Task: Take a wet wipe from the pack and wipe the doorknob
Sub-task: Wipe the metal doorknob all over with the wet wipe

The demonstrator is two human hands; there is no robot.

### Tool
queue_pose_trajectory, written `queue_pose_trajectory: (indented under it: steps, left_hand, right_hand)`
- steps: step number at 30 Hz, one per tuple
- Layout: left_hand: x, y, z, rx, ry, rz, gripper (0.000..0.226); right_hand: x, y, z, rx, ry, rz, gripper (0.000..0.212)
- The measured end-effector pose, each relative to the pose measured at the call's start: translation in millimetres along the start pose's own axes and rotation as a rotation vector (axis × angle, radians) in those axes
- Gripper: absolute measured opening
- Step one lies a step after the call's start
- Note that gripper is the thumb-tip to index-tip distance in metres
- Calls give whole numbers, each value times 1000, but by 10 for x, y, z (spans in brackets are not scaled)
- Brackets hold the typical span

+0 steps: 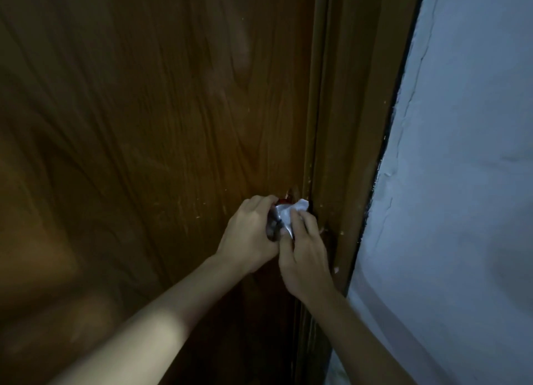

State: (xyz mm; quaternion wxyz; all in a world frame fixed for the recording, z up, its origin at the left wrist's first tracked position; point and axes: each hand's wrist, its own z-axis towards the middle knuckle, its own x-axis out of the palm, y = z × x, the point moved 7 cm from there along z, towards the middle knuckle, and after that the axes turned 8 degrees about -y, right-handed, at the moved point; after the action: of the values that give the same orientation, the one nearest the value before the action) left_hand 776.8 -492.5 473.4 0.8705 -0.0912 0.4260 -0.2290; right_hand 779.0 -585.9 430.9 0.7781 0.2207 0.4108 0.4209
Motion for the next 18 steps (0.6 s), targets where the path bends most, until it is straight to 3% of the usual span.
queue_pose_trajectory:
  steps: [14,18]
  left_hand:
    - [7,-19,-4,62,52,37,60]
    - [1,-26,-15,73,58,52,61]
  right_hand:
    - [92,-99,50,593,77,429,57]
    - [177,-220,-67,815,78,741,47]
